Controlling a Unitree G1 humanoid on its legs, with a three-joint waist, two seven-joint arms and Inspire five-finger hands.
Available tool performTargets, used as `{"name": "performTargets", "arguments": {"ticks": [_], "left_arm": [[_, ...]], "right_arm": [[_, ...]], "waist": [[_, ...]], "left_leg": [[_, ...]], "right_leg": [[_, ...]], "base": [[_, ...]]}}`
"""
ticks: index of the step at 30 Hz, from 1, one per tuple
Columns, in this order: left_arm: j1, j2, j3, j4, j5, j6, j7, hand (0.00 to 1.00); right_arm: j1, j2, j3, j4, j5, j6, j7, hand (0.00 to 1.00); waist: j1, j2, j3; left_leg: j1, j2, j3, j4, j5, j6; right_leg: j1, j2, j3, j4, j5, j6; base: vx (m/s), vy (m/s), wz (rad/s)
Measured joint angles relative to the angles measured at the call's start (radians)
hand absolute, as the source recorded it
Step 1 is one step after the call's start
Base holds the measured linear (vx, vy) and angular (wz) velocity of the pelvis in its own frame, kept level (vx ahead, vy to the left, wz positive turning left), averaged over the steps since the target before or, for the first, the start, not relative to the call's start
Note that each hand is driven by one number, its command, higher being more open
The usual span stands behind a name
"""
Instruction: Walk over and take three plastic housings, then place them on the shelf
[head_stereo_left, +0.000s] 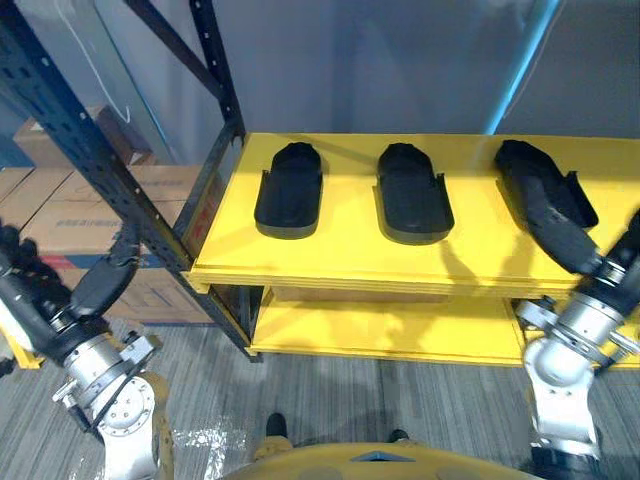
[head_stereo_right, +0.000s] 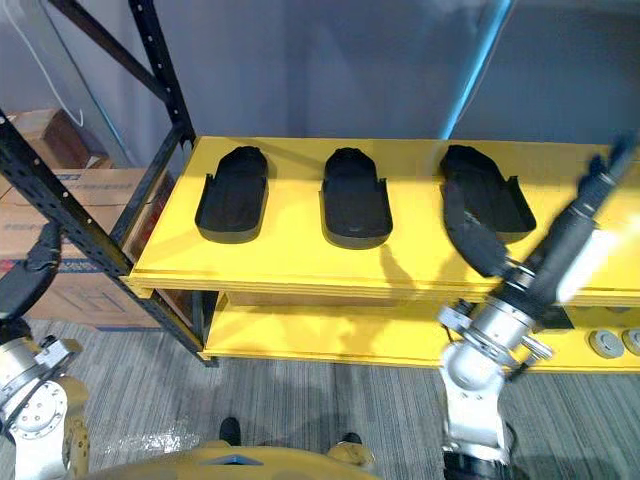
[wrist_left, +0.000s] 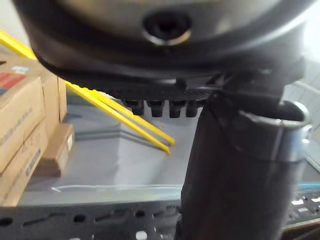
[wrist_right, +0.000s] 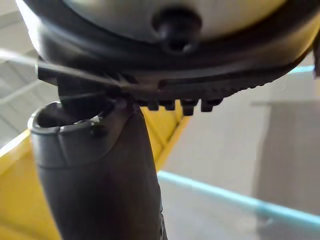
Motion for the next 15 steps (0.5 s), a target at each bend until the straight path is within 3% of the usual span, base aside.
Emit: {"name": "performTargets", "arguments": {"ticks": [5, 7, 11, 14, 15], "left_arm": [[0.023, -0.026, 0.049, 0.019, -0.085, -0.004, -0.016, 1.00], [0.017, -0.026, 0.048, 0.020, -0.087, -0.004, -0.044, 1.00], [-0.010, -0.009, 0.024, 0.023, -0.133, 0.003, -0.142, 1.00], [-0.007, 0.011, -0.018, 0.023, -0.154, 0.038, -0.213, 1.00], [-0.001, 0.030, -0.052, 0.026, -0.164, 0.069, -0.267, 1.00]], "right_arm": [[0.049, 0.033, -0.135, 0.008, 0.040, 0.025, 0.063, 1.00], [0.044, 0.013, -0.159, 0.011, 0.022, 0.070, 0.109, 1.00], [-0.028, -0.185, -0.158, 0.137, -0.121, 0.193, 0.196, 1.00], [-0.092, -0.321, -0.146, 0.230, -0.150, 0.237, 0.231, 1.00], [-0.116, -0.408, -0.136, 0.262, -0.157, 0.243, 0.256, 1.00]], "waist": [[-0.031, 0.010, -0.026], [-0.032, 0.004, -0.025], [-0.037, -0.019, -0.029], [-0.035, -0.027, -0.028], [-0.032, -0.035, -0.023]], "left_leg": [[0.006, 0.004, 0.022, 0.000, -0.001, -0.005], [0.015, 0.006, 0.029, 0.000, -0.003, -0.007], [0.017, 0.008, 0.029, 0.000, -0.010, -0.013], [0.015, 0.008, 0.030, 0.000, -0.014, -0.009], [0.008, 0.009, 0.030, 0.000, -0.014, -0.009]], "right_leg": [[-0.003, 0.005, 0.020, -0.007, 0.015, 0.003], [0.003, 0.007, 0.027, -0.007, 0.016, 0.003], [0.005, 0.009, 0.028, -0.007, 0.013, 0.002], [0.002, 0.009, 0.029, -0.006, 0.010, 0.006], [-0.005, 0.010, 0.031, -0.006, 0.010, 0.007]], "base": [[0.06, -0.014, -0.13], [0.01, -0.012, -0.08], [-0.02, 0.000, 0.00], [-0.04, 0.002, 0.00], [0.00, 0.000, 0.00]]}}
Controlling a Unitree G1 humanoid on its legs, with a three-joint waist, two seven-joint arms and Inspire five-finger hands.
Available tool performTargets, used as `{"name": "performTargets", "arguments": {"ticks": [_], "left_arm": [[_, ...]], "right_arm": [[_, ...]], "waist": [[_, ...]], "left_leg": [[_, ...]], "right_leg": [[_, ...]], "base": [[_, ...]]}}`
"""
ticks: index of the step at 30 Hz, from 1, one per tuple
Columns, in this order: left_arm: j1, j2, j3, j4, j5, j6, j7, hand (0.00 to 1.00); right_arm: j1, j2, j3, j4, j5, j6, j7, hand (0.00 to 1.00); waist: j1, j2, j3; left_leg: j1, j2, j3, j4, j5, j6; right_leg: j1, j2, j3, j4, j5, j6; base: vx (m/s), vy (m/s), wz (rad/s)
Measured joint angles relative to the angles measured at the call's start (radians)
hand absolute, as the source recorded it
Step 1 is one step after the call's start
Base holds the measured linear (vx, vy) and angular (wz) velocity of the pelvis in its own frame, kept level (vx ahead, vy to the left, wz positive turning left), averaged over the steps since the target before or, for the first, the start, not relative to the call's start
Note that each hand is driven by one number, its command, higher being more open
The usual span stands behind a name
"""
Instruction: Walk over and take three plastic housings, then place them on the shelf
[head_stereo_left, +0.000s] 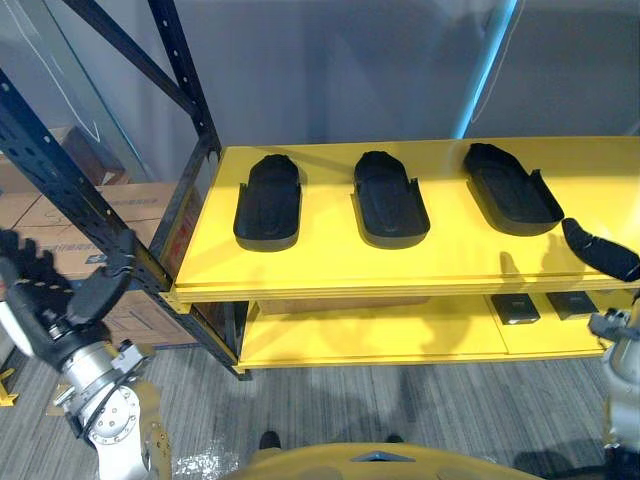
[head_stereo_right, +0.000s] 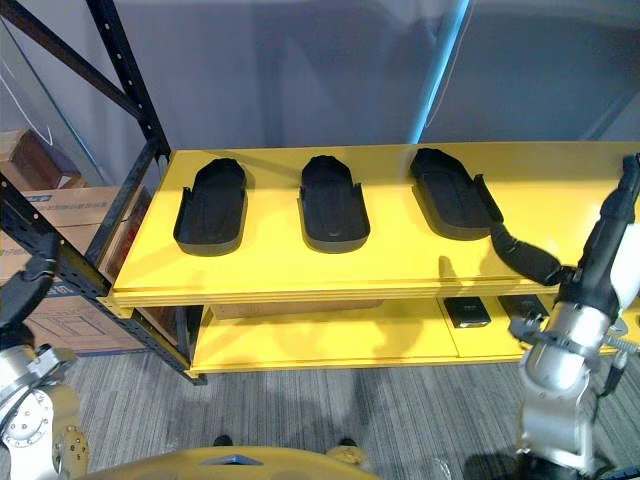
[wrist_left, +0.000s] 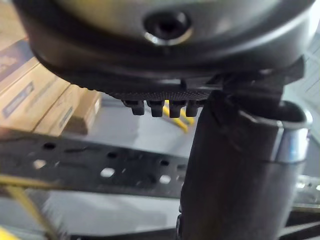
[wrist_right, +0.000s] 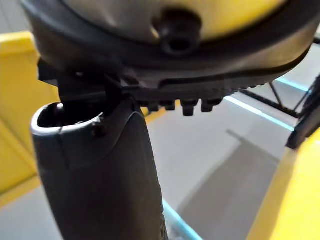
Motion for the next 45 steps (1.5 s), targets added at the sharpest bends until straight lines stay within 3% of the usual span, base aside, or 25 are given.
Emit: {"name": "performTargets", "arguments": {"ticks": [4, 9, 11, 13, 17, 21, 25, 28, 31, 35, 45], "left_arm": [[0.003, 0.027, -0.021, 0.009, -0.032, 0.015, -0.064, 1.00], [0.005, 0.063, -0.035, 0.010, -0.030, 0.015, -0.032, 1.00], [0.004, 0.082, -0.045, 0.023, -0.026, 0.015, -0.008, 1.00], [0.001, 0.088, -0.051, 0.052, -0.026, 0.016, -0.002, 1.00], [-0.010, 0.095, -0.054, 0.059, -0.007, 0.017, 0.004, 1.00], [-0.011, 0.108, -0.054, 0.047, 0.053, -0.008, 0.067, 1.00], [-0.012, 0.109, -0.033, -0.071, 0.159, -0.067, 0.249, 1.00], [-0.032, 0.114, 0.020, -0.168, 0.262, -0.145, 0.402, 1.00], [-0.060, 0.114, 0.075, -0.222, 0.295, -0.209, 0.485, 1.00], [-0.062, 0.115, 0.107, -0.231, 0.296, -0.228, 0.486, 1.00], [-0.059, 0.121, 0.102, -0.180, 0.206, -0.222, 0.359, 1.00]], "right_arm": [[-0.048, -0.202, 0.010, 0.054, 0.000, -0.004, 0.060, 1.00], [-0.094, -0.270, 0.021, 0.150, 0.000, -0.025, 0.104, 1.00], [-0.099, -0.273, 0.036, 0.149, 0.003, -0.035, 0.170, 1.00], [-0.100, -0.300, 0.073, 0.149, 0.007, -0.045, 0.295, 1.00], [-0.100, -0.388, 0.182, 0.152, 0.028, -0.042, 0.465, 1.00], [-0.102, -0.397, 0.235, 0.201, 0.071, -0.036, 0.520, 1.00], [-0.071, -0.396, 0.253, 0.238, 0.079, 0.007, 0.553, 1.00], [-0.035, -0.393, 0.253, 0.238, 0.079, 0.034, 0.554, 1.00], [-0.016, -0.380, 0.253, 0.238, 0.079, 0.045, 0.554, 1.00], [-0.003, -0.362, 0.251, 0.238, 0.079, 0.051, 0.555, 1.00], [0.014, -0.309, 0.252, 0.237, 0.048, 0.065, 0.603, 1.00]], "waist": [[-0.001, -0.001, 0.001], [0.005, -0.032, 0.023], [0.003, -0.048, 0.034], [0.003, -0.065, 0.046], [0.006, -0.063, 0.072], [0.010, -0.049, 0.082], [0.010, -0.046, 0.085], [0.008, -0.046, 0.085], [0.010, -0.047, 0.085], [0.012, -0.052, 0.084], [0.013, -0.107, 0.068]], "left_leg": [[-0.047, 0.003, -0.001, 0.000, 0.007, 0.001], [-0.072, 0.002, -0.007, 0.000, 0.017, 0.003], [-0.073, 0.001, -0.007, 0.000, 0.017, 0.003], [-0.066, -0.003, -0.008, 0.000, 0.017, 0.003], [-0.061, -0.007, -0.018, 0.000, 0.019, 0.004], [-0.060, -0.011, -0.028, 0.000, 0.018, 0.004], [-0.061, -0.013, -0.037, 0.000, 0.019, 0.004], [-0.057, -0.013, -0.040, 0.000, 0.021, 0.008], [-0.052, -0.013, -0.042, 0.000, 0.021, 0.008], [-0.041, -0.013, -0.045, 0.000, 0.017, 0.003], [-0.041, -0.012, -0.045, 0.000, 0.024, 0.009]], "right_leg": [[-0.045, 0.003, 0.001, 0.003, 0.006, 0.007], [-0.068, 0.002, -0.004, 0.009, 0.011, 0.001], [-0.068, 0.001, -0.004, 0.009, 0.011, 0.002], [-0.065, -0.002, -0.004, 0.010, 0.010, 0.002], [-0.059, -0.006, -0.010, 0.021, 0.007, -0.001], [-0.051, -0.010, -0.020, 0.027, 0.000, -0.003], [-0.044, -0.013, -0.029, 0.028, -0.002, -0.006], [-0.038, -0.013, -0.033, 0.027, -0.002, -0.006], [-0.031, -0.013, -0.034, 0.027, -0.002, -0.006], [-0.018, -0.012, -0.038, 0.026, -0.004, -0.008], [-0.018, -0.011, -0.037, 0.026, -0.004, -0.009]], "base": [[0.00, 0.000, 0.00], [0.03, -0.004, 0.04], [0.02, 0.001, 0.00], [0.00, 0.000, 0.00], [-0.02, 0.004, 0.05], [-0.04, 0.004, 0.09], [-0.02, 0.003, 0.06], [0.00, -0.003, 0.03], [0.00, 0.000, 0.00], [-0.02, -0.003, 0.02], [-0.01, -0.001, 0.00]]}}
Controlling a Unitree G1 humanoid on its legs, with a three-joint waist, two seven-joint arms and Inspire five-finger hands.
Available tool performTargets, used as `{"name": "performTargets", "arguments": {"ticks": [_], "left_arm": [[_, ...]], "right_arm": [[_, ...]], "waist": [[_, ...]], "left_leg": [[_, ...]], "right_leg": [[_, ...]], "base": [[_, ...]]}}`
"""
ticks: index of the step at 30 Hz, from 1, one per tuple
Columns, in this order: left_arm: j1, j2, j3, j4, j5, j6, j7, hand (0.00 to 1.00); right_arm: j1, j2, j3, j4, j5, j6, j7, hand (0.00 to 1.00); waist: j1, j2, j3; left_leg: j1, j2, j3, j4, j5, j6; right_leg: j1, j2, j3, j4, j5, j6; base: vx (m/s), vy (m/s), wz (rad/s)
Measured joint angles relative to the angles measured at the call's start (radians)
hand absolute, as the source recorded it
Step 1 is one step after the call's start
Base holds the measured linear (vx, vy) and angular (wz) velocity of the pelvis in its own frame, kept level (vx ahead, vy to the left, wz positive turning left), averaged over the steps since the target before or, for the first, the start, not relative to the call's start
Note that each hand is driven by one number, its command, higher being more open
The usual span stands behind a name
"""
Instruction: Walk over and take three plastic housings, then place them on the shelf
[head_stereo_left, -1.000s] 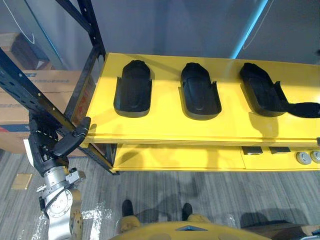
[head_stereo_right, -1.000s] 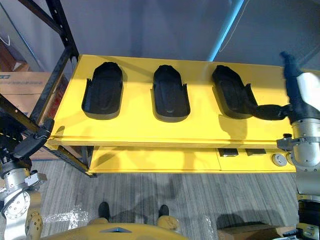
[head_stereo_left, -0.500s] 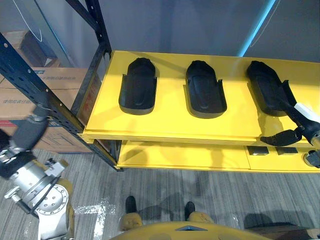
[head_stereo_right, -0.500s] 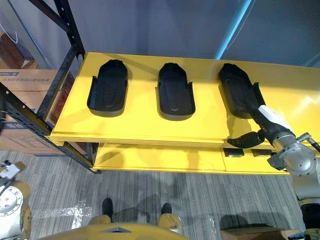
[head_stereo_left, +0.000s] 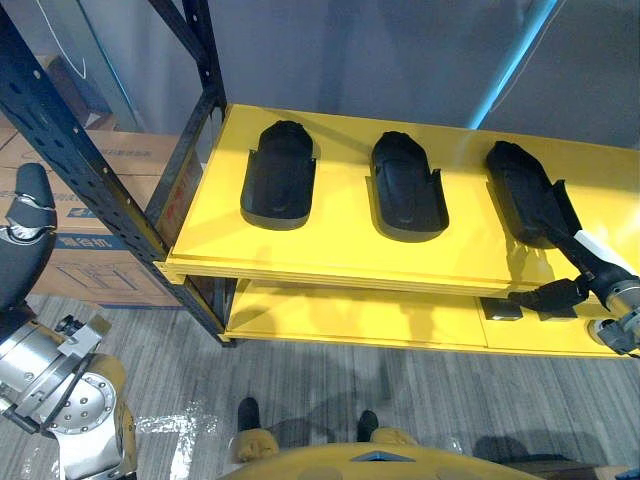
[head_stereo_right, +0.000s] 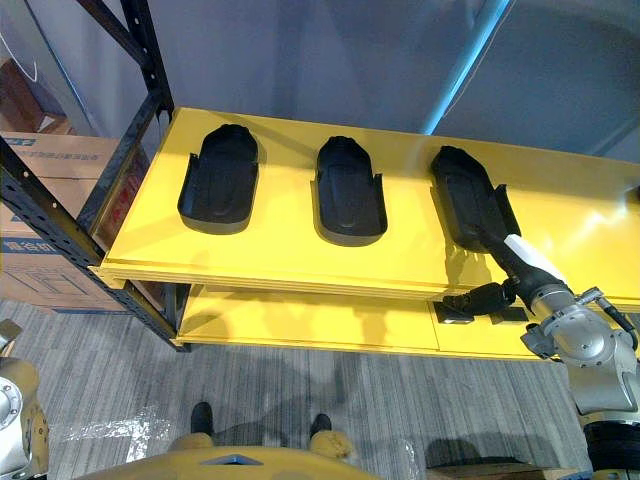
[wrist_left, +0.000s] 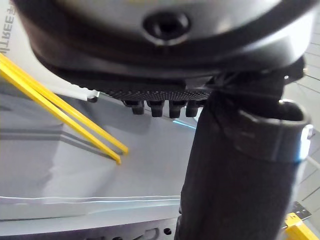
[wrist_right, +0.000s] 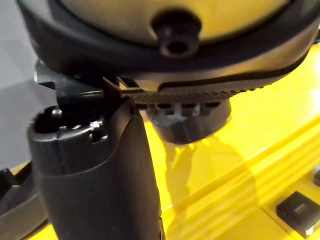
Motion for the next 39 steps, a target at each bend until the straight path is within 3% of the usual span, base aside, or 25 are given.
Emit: {"name": "performTargets", "arguments": {"ticks": [11, 14, 16, 21, 23, 28, 31, 33, 39], "left_arm": [[0.007, 0.012, -0.008, 0.014, -0.017, -0.002, -0.020, 1.00], [0.007, 0.019, -0.008, 0.026, -0.035, -0.002, -0.014, 1.00], [0.008, 0.019, -0.009, 0.032, -0.031, -0.002, 0.006, 1.00], [0.007, 0.019, -0.016, 0.032, -0.020, -0.003, 0.092, 1.00], [0.004, 0.019, -0.014, 0.032, 0.009, -0.007, 0.115, 1.00], [-0.005, 0.016, 0.006, 0.032, 0.011, -0.009, 0.168, 1.00], [-0.008, 0.012, 0.024, 0.032, 0.020, -0.009, 0.188, 1.00], [-0.029, -0.010, 0.025, 0.032, 0.045, -0.008, 0.193, 1.00], [-0.031, -0.021, 0.026, 0.038, 0.022, 0.036, 0.147, 1.00]], "right_arm": [[0.024, 0.000, 0.001, 0.012, -0.022, 0.000, 0.012, 1.00], [0.024, 0.000, 0.005, 0.025, -0.054, -0.004, -0.035, 1.00], [0.024, 0.000, 0.006, 0.040, -0.115, -0.021, -0.108, 1.00], [-0.019, 0.000, -0.005, 0.062, -0.167, -0.162, -0.444, 1.00], [-0.050, 0.003, -0.044, 0.044, -0.165, -0.225, -0.532, 1.00], [-0.121, 0.124, -0.151, -0.062, -0.155, -0.288, -0.661, 1.00], [-0.125, 0.182, -0.157, -0.081, -0.202, -0.277, -0.667, 1.00], [-0.105, 0.216, -0.156, -0.078, -0.247, -0.234, -0.663, 1.00], [-0.080, 0.242, -0.156, -0.034, -0.206, -0.166, -0.624, 1.00]], "waist": [[0.002, -0.002, -0.009], [0.003, -0.003, -0.011], [0.003, -0.003, -0.012], [-0.004, 0.014, -0.035], [-0.003, 0.024, -0.047], [-0.002, 0.043, -0.066], [-0.005, 0.043, -0.068], [-0.002, 0.045, -0.068], [-0.008, 0.061, -0.078]], "left_leg": [[0.018, 0.000, 0.002, 0.000, -0.007, -0.008], [0.018, 0.000, 0.003, 0.000, -0.007, -0.007], [0.018, 0.000, 0.003, 0.000, -0.005, -0.006], [0.017, 0.000, 0.005, 0.000, -0.005, -0.004], [0.017, 0.000, 0.004, 0.000, -0.005, -0.004], [0.019, 0.000, 0.000, 0.000, -0.004, -0.003], [0.022, -0.001, -0.001, 0.000, -0.002, -0.001], [0.024, -0.004, -0.001, 0.000, -0.001, 0.000], [0.032, -0.004, 0.001, 0.000, -0.005, -0.006]], "right_leg": [[0.015, 0.000, 0.002, -0.001, -0.009, -0.004], [0.015, 0.000, 0.004, -0.002, -0.009, -0.003], [0.015, 0.000, 0.004, -0.002, -0.004, -0.005], [0.014, 0.000, 0.004, -0.005, -0.003, -0.002], [0.013, 0.000, 0.004, -0.005, -0.002, -0.002], [0.018, 0.000, -0.002, -0.005, -0.003, -0.003], [0.019, -0.001, -0.002, -0.003, -0.002, -0.003], [0.021, -0.004, -0.001, -0.002, -0.003, -0.003], [0.027, -0.004, 0.001, -0.002, -0.009, -0.003]], "base": [[0.00, 0.000, 0.00], [0.00, 0.000, 0.00], [0.00, 0.000, 0.00], [0.00, 0.000, 0.00], [0.00, 0.000, 0.00], [0.00, 0.000, 0.01], [0.00, 0.000, 0.00], [-0.03, 0.001, 0.00], [0.00, 0.000, 0.00]]}}
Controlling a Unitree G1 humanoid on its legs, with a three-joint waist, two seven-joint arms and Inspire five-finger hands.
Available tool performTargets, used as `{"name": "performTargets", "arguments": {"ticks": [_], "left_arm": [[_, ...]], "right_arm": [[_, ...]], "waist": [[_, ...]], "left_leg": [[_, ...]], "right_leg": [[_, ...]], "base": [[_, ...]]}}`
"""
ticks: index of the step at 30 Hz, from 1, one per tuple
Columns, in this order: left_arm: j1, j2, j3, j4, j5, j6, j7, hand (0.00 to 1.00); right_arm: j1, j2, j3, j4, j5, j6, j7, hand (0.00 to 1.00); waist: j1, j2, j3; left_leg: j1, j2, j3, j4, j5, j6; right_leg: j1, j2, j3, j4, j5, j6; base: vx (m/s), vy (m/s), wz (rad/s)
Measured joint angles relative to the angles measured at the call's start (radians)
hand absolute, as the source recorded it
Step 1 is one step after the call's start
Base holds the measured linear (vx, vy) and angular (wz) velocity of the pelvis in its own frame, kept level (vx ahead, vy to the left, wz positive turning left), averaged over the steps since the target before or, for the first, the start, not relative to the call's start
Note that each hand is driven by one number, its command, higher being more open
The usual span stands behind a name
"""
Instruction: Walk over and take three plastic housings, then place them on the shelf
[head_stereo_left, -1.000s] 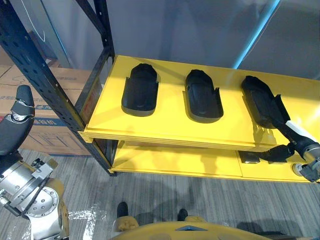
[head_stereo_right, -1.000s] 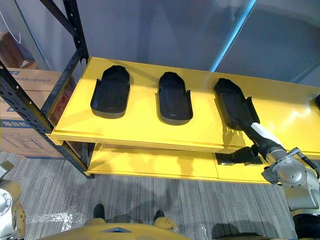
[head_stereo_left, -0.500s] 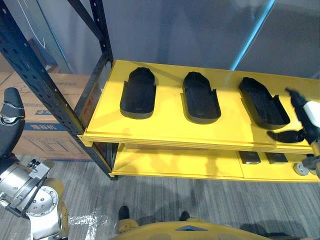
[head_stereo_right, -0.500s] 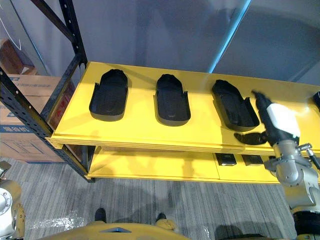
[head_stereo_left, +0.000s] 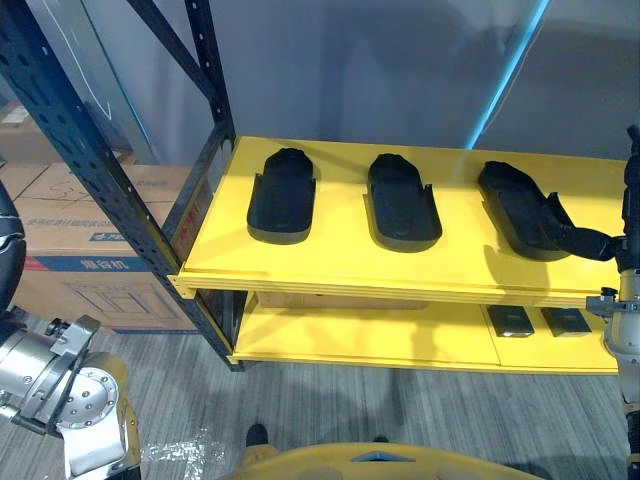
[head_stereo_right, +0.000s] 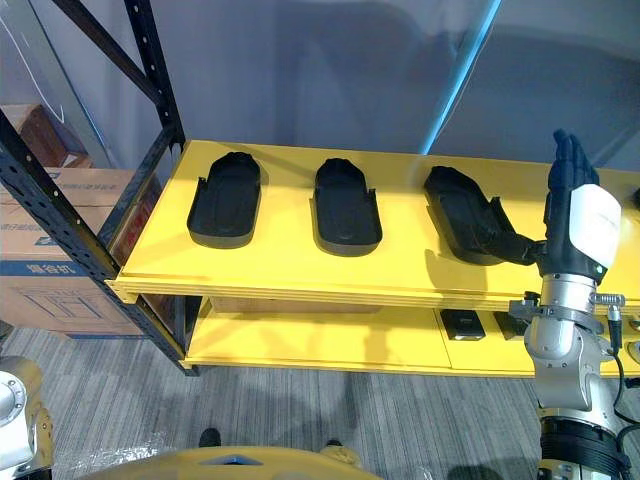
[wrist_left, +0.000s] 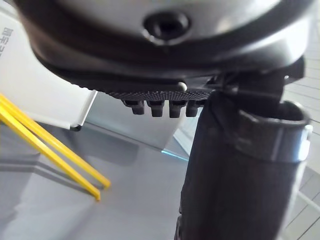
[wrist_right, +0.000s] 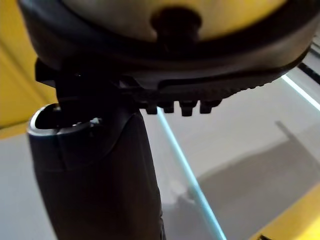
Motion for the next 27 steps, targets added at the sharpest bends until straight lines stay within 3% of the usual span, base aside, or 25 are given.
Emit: {"name": "performTargets", "arguments": {"ticks": [1, 5, 9, 14, 22, 27], "left_arm": [[0.000, 0.000, 0.000, 0.014, -0.036, 0.028, -0.036, 1.00], [0.012, -0.014, 0.002, 0.047, -0.174, 0.049, -0.116, 1.00], [0.050, -0.040, 0.019, 0.055, -0.349, 0.052, -0.190, 1.00], [0.048, -0.043, 0.018, 0.082, -0.372, 0.053, -0.215, 1.00], [0.013, -0.067, -0.013, 0.082, -0.376, 0.072, -0.195, 1.00], [-0.010, -0.074, -0.013, 0.082, -0.379, 0.070, -0.164, 1.00]], "right_arm": [[0.014, 0.000, -0.005, 0.008, 0.053, 0.027, 0.031, 1.00], [0.064, 0.013, -0.033, 0.012, 0.123, 0.074, 0.091, 1.00], [0.076, 0.088, -0.089, 0.014, 0.159, 0.079, 0.098, 1.00], [0.104, 0.127, -0.118, 0.014, 0.158, 0.080, 0.096, 1.00], [0.049, 0.127, -0.122, 0.014, 0.158, 0.092, -0.054, 1.00], [0.010, 0.127, -0.129, 0.014, 0.159, 0.099, -0.137, 1.00]], "waist": [[-0.002, 0.008, -0.005], [-0.008, 0.016, -0.009], [-0.024, 0.009, -0.002], [-0.028, 0.007, 0.016], [-0.047, 0.051, 0.136], [-0.046, 0.057, 0.169]], "left_leg": [[0.002, 0.000, 0.000, 0.000, 0.000, 0.000], [0.002, 0.001, 0.000, 0.000, 0.000, 0.000], [-0.005, 0.002, 0.006, 0.000, -0.001, -0.001], [-0.024, 0.003, 0.011, 0.000, -0.002, 0.000], [-0.071, 0.002, 0.016, 0.002, 0.014, 0.008], [-0.076, 0.001, 0.004, 0.004, 0.015, 0.006]], "right_leg": [[0.004, 0.000, 0.000, -0.001, 0.000, 0.000], [0.004, 0.001, 0.000, -0.002, 0.000, 0.001], [-0.007, 0.001, 0.007, -0.002, 0.000, 0.001], [-0.032, 0.001, 0.013, 0.000, 0.001, 0.003], [-0.102, 0.000, 0.027, 0.035, 0.006, 0.000], [-0.126, -0.005, 0.023, 0.090, -0.028, -0.008]], "base": [[0.00, 0.000, 0.00], [0.00, 0.000, 0.00], [0.00, 0.000, -0.04], [0.00, 0.000, -0.03], [0.01, -0.001, -0.01], [0.02, -0.009, 0.05]]}}
